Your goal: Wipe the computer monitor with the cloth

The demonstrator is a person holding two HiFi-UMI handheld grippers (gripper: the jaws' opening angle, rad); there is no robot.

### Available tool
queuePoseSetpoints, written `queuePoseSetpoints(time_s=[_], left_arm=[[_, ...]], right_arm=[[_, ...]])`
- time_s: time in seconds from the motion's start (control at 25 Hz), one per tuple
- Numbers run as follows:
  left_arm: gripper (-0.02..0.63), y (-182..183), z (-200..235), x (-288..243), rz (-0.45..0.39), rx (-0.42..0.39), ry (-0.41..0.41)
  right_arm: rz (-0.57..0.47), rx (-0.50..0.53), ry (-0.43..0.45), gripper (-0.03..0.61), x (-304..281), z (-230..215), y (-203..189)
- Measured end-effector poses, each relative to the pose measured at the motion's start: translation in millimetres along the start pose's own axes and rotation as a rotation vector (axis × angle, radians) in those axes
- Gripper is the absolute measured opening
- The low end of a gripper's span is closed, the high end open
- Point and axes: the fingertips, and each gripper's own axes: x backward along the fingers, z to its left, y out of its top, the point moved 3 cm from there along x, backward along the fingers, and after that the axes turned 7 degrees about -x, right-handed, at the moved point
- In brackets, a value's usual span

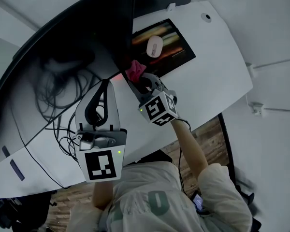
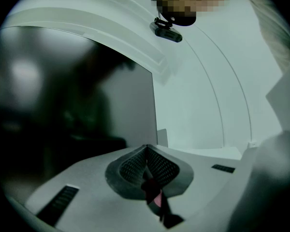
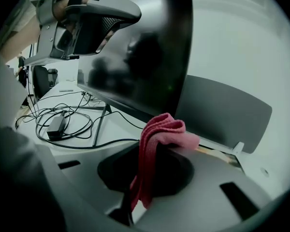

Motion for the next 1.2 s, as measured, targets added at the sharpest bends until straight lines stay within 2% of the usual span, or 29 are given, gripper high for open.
queuePoseSetpoints(time_s=[0.12, 0.24, 0.36, 0.48, 0.56, 0.68, 0.84, 0.96, 1.2], left_arm=[[0.015, 5.1, 2.6, 4.2, -0.019, -0.003, 0.012], [0.015, 13.0, 6.3, 9.7, -0.049, -0.001, 0.028], [0.015, 26.8, 11.2, 20.5, -0.088, -0.002, 0.052], [0.015, 44.3, 14.2, 35.8, -0.131, 0.0, 0.076], [0.015, 55.3, 16.0, 48.8, -0.16, 0.002, 0.095], [0.015, 67.3, 19.9, 69.7, -0.191, -0.001, 0.128], [0.015, 77.7, 28.3, 93.1, -0.214, -0.037, 0.161], [0.015, 86.2, 34.5, 106.1, -0.231, -0.062, 0.176], [0.015, 88.7, 39.5, 122.5, -0.237, -0.081, 0.196]], right_arm=[[-0.009, -0.05, -0.05, 0.057, 10.2, -5.9, 0.7], [-0.077, -0.118, -0.165, 0.057, 38.8, -20.4, 22.4], [-0.22, -0.135, -0.253, 0.057, 81.3, -19.8, 75.3], [-0.383, -0.097, -0.322, 0.057, 124.9, -4.9, 137.7], [-0.483, -0.138, -0.348, 0.057, 149.7, 10.4, 172.8], [-0.555, -0.157, -0.338, 0.057, 173.4, 36.2, 208.1], [-0.612, -0.113, -0.252, 0.057, 180.5, 67.7, 235.2], [-0.649, -0.112, -0.234, 0.057, 180.9, 81.0, 247.9], [-0.649, -0.091, -0.212, 0.057, 175.7, 97.0, 256.4]])
